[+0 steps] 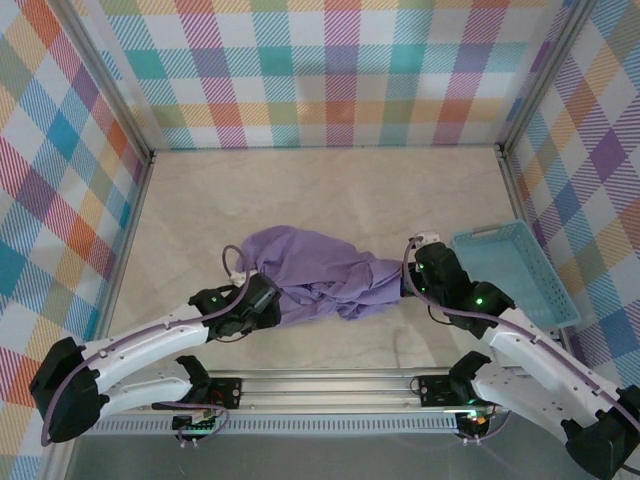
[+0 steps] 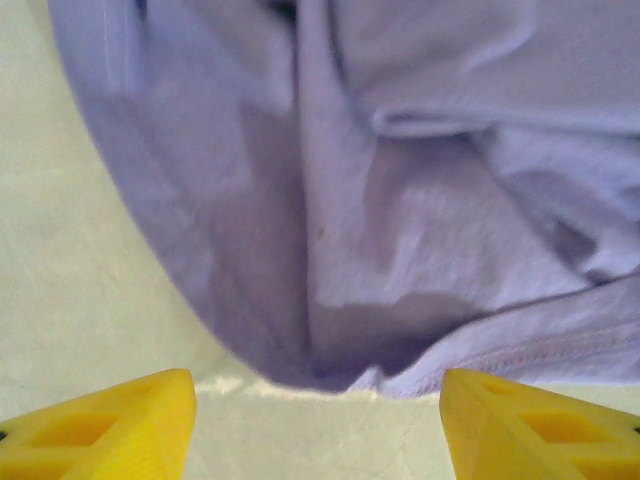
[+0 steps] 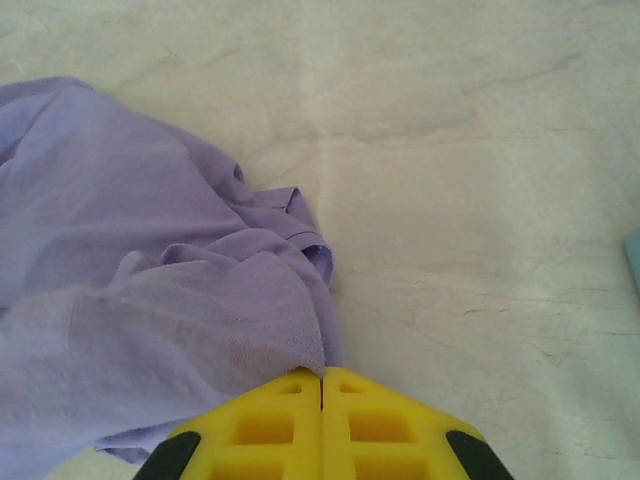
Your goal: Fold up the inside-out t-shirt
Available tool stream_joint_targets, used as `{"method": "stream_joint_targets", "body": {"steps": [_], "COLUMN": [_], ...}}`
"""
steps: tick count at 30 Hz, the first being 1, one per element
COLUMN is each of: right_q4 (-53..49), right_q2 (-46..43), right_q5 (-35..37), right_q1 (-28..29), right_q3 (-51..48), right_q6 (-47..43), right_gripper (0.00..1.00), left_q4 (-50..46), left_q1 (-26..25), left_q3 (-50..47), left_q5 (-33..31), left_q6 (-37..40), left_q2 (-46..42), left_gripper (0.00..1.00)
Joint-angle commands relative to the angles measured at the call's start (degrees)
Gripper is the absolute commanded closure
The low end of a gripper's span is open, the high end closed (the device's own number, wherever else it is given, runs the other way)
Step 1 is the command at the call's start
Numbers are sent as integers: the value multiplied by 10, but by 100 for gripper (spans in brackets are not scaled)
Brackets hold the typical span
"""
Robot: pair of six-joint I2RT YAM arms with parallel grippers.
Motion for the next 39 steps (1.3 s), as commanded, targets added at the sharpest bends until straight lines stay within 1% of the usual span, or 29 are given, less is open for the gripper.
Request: {"method": "stream_joint_targets", "body": {"steps": [1, 4, 7, 11, 14, 21, 26, 30, 32, 33, 35, 38, 39], "right_q4": [17, 33, 37, 39, 37, 42, 44, 37, 23, 15, 7, 1, -1], "right_q2": [4, 10, 18, 10, 2, 1, 1, -1, 0, 0, -1, -2, 0], "right_q5": [-22, -39, -50, -54, -49, -53, -57, -48, -31, -21, -13, -32, -44], "right_q1": [-2, -2, -2, -2, -2, -2, -2, -3, -2, -3, -10, -45, -62], "right_q3": [-2, -6, -5, -9, -13, -17, -18, -15, -6, -2, 10, 40, 58], "right_q6": [20, 18, 15, 9, 7, 4, 1, 0, 3, 4, 1, -10, -17], "right_gripper": [100, 100, 100, 100, 100, 100, 100, 100, 100, 100, 100, 100, 100], "left_q4": [32, 65, 90, 131, 148, 168, 165, 165, 154, 147, 136, 98, 79], "left_q1": [-14, -18, -17, -17, -17, -7, -1, 12, 17, 21, 37, 83, 105], "left_q3": [-49, -56, -50, -47, -38, -30, -24, -25, -22, -20, -14, 21, 45], "left_q5": [62, 45, 31, 28, 29, 27, 17, 7, -3, -9, -12, -25, -34], "left_q6": [-108, -118, -120, -133, -139, -143, -142, -125, -114, -106, -84, -26, 8], "left_q2": [-43, -53, -35, 2, 38, 90, 122, 134, 131, 127, 113, 75, 58], "left_gripper": [34, 30, 29, 29, 32, 48, 59, 73, 83, 90, 100, 100, 100]}}
